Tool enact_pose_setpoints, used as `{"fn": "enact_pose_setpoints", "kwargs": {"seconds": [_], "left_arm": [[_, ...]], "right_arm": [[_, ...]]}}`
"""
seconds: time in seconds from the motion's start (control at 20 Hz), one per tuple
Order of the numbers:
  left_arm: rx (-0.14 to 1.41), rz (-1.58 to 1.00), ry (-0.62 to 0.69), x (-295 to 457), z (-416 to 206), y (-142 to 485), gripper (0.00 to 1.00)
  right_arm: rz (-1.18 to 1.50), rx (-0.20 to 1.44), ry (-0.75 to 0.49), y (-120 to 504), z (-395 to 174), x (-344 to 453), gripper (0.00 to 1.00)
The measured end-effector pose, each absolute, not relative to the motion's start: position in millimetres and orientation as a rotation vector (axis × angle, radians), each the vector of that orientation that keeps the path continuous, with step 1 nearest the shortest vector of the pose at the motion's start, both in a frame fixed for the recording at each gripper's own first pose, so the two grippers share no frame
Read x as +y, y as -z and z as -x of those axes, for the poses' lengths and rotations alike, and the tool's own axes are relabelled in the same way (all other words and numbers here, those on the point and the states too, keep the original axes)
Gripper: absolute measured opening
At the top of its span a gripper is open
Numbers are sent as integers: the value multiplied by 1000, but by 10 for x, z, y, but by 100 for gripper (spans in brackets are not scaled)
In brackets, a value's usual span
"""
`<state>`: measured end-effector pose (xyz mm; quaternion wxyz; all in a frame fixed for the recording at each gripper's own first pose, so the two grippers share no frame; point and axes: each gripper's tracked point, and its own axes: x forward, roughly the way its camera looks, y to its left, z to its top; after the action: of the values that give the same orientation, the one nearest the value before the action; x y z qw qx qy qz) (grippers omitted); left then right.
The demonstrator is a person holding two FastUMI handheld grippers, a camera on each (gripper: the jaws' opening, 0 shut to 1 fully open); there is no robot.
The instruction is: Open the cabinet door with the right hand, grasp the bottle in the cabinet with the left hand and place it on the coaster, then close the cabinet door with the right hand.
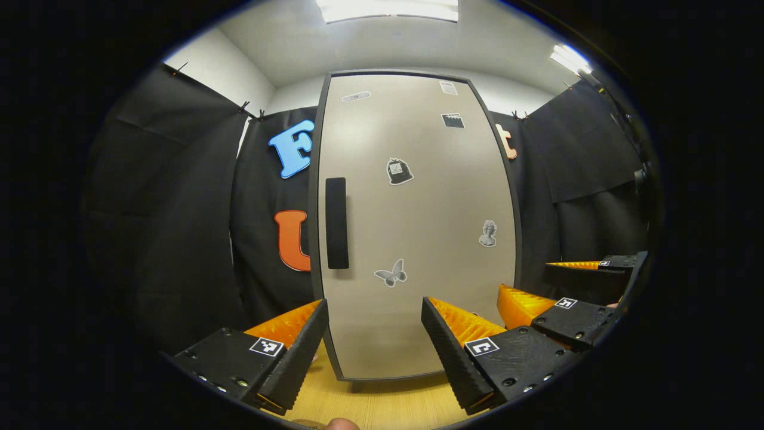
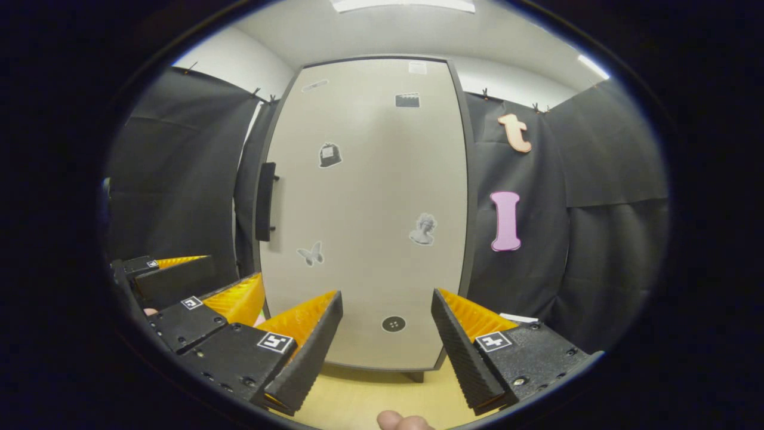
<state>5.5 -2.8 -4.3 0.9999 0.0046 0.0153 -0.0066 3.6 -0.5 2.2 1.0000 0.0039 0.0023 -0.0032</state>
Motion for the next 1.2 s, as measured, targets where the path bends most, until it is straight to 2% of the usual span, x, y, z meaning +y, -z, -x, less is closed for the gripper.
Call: {"fn": "enact_pose_setpoints", "kwargs": {"seconds": [0.2,0.75,1.2], "left_arm": [[35,-4,16,-21,-60,62,94],[27,1,11,70,-32,51,94],[22,14,-14,233,89,26,94]], "right_arm": [[-7,9,4,-17,-36,6,96],[-9,20,-23,-35,-47,109,95],[-18,-5,-34,-218,-299,88,94]]}}
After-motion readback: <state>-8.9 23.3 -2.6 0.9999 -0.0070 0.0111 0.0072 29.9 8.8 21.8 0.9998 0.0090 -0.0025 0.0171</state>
